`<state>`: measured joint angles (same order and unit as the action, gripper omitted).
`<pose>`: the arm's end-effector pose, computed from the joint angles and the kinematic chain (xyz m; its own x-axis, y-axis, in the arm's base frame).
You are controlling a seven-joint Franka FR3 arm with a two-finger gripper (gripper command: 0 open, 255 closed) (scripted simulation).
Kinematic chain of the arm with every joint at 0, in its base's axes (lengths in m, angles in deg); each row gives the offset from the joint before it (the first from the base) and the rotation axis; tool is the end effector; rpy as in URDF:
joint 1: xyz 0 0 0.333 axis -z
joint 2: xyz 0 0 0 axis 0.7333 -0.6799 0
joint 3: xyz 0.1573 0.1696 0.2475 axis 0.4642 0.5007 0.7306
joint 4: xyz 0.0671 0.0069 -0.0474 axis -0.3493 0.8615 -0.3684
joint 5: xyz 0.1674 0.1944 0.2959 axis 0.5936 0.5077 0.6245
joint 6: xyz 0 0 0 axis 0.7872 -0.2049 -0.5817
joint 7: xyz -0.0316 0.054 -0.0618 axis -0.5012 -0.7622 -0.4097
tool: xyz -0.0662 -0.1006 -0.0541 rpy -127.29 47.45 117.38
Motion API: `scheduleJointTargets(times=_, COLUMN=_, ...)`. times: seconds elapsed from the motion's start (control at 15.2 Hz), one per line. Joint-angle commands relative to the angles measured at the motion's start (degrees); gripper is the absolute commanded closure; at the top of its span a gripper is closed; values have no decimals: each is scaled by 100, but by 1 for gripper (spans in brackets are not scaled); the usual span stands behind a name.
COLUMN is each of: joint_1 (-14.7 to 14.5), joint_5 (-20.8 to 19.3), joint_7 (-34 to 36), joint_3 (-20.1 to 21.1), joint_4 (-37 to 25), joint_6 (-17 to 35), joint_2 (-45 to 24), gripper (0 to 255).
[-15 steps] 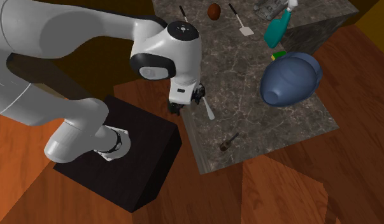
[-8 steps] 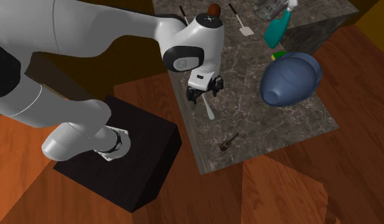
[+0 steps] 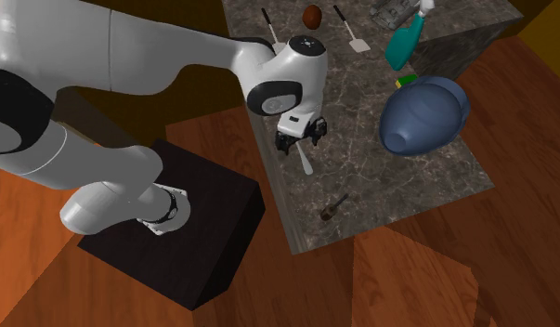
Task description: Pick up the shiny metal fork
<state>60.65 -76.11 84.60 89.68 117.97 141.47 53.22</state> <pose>0.3601 0.3535 0.4116 0.6993 -0.7000 0.1451 -0.7087 -0.7054 0.0122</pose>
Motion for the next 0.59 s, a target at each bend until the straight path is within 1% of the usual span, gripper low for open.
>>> scheduleJointTargets(times=0.0, joint_1=9, joint_5=-35, joint_7=41, joint_3=28, joint_4=50, joint_6=76, joint_2=-39, gripper=0)
scheduleJointTargets(times=0.07, joint_1=-3, joint_5=-5, joint_7=17, joint_3=12, joint_4=61, joint_6=67, joint_2=-6, gripper=255)
scheduleJointTargets(times=0.53, joint_1=-2, joint_5=-5, joint_7=16, joint_3=11, joint_4=66, joint_6=72, joint_2=-6, gripper=255)
